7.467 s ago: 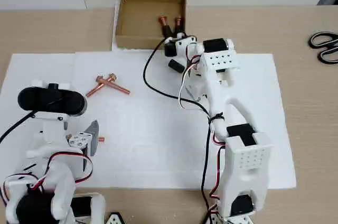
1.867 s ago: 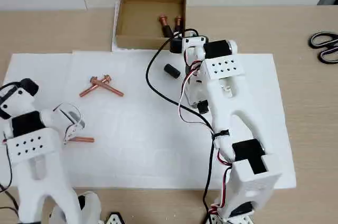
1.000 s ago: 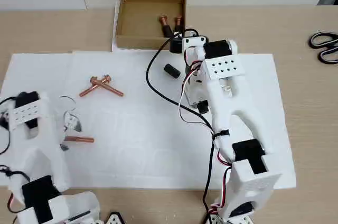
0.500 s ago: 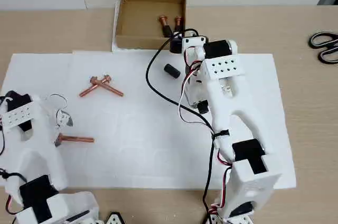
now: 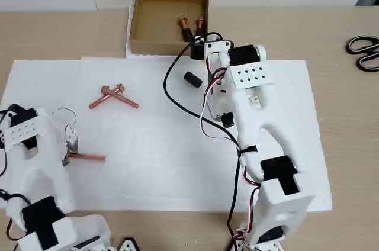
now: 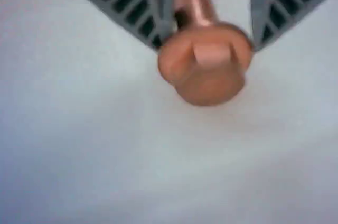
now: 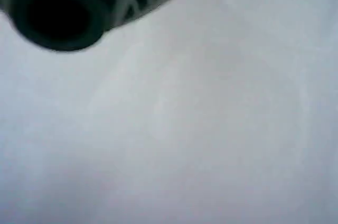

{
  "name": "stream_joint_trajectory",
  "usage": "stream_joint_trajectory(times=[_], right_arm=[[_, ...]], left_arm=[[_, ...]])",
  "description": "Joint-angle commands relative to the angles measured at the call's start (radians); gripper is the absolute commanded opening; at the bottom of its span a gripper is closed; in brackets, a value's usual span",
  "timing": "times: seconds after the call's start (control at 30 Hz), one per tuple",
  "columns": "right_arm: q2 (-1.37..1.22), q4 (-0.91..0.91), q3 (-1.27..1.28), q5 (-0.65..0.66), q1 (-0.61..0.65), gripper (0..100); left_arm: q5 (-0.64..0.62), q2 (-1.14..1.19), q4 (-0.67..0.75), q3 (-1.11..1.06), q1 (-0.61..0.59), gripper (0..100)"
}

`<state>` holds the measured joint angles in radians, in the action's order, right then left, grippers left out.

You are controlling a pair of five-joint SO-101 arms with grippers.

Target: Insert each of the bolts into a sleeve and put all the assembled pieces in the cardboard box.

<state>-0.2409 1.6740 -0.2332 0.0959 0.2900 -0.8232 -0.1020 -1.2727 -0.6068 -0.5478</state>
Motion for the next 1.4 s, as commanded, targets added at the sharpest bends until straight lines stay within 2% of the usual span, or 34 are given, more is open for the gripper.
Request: stream_joint_trajectory(times=[0.0, 0.57, 0.7, 0.77, 0.9, 1.13, 1.27, 1.37], right_arm=[[0.067, -0.001, -0.005, 0.011, -0.004, 0.4], [0.067, -0.001, -0.005, 0.011, -0.004, 0.4], [0.067, -0.001, -0.005, 0.011, -0.004, 0.4], [0.067, -0.001, -0.005, 0.011, -0.004, 0.4], [0.07, -0.001, -0.005, 0.011, -0.007, 0.4], [0.074, -0.001, -0.009, 0.011, -0.008, 0.4], [0.076, -0.001, -0.011, 0.011, -0.008, 0.4], [0.077, 0.001, -0.044, 0.011, -0.004, 0.4]], left_arm=[[0.003, -0.005, 0.011, 0.004, 0.0, 7], [0.026, -0.005, 0.101, -0.07, 0.002, 7], [0.026, -0.005, 0.097, -0.067, 0.003, 0], [0.026, -0.006, 0.095, -0.065, 0.014, 1], [0.109, -0.015, 0.086, -0.028, 0.032, 1], [0.318, -0.015, -0.13, 0.282, 0.034, 1], [0.338, -0.015, -0.255, 0.498, 0.046, 1], [0.338, -0.015, -0.318, 0.615, 0.109, 1]])
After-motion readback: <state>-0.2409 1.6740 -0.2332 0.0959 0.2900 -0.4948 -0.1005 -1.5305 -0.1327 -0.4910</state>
